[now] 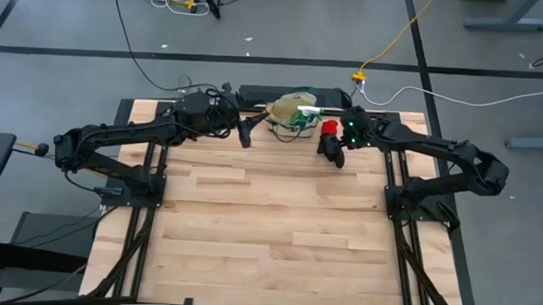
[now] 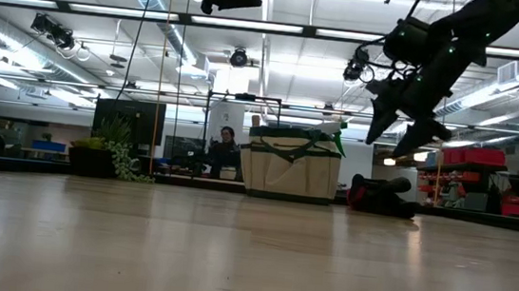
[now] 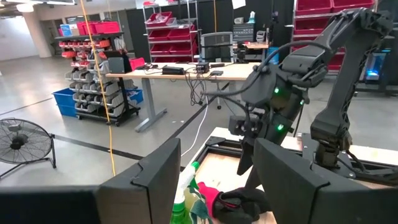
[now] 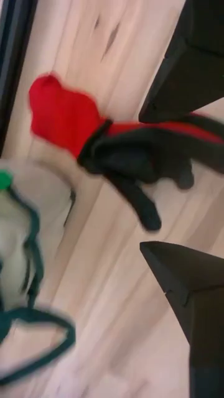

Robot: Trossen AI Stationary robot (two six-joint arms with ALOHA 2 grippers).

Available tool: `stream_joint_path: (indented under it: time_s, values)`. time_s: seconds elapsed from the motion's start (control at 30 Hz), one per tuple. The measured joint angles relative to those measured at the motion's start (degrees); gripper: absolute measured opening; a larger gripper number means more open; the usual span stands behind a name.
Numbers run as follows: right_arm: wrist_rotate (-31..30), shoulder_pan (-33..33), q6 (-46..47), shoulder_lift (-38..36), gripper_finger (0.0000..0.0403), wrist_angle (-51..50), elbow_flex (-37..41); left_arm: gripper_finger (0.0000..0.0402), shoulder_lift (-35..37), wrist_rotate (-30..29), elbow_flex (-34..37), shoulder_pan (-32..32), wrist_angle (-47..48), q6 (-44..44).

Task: Pick & Place Garden tools in Gardening bag
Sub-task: Put the red gloves into the white gardening bag

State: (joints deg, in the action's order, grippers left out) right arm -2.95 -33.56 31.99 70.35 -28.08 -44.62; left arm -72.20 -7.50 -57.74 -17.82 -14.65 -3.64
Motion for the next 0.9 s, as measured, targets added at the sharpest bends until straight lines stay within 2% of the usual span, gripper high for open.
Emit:
stream_joint_path:
  time_s: [0.3, 0.9]
  values:
    - [-3.65, -0.18, 0.50, 3.88, 0.0327, -4.29, -0.04, 0.0211, 0.00, -0.01, 0.00, 0.00, 0.00, -0.02]
    - [-3.49, -0.16, 0.45, 15.52, 0.0327, -3.04, -0.07, 0.0211, 0.00, -0.36, 0.00, 0.02, 1.42, -0.02]
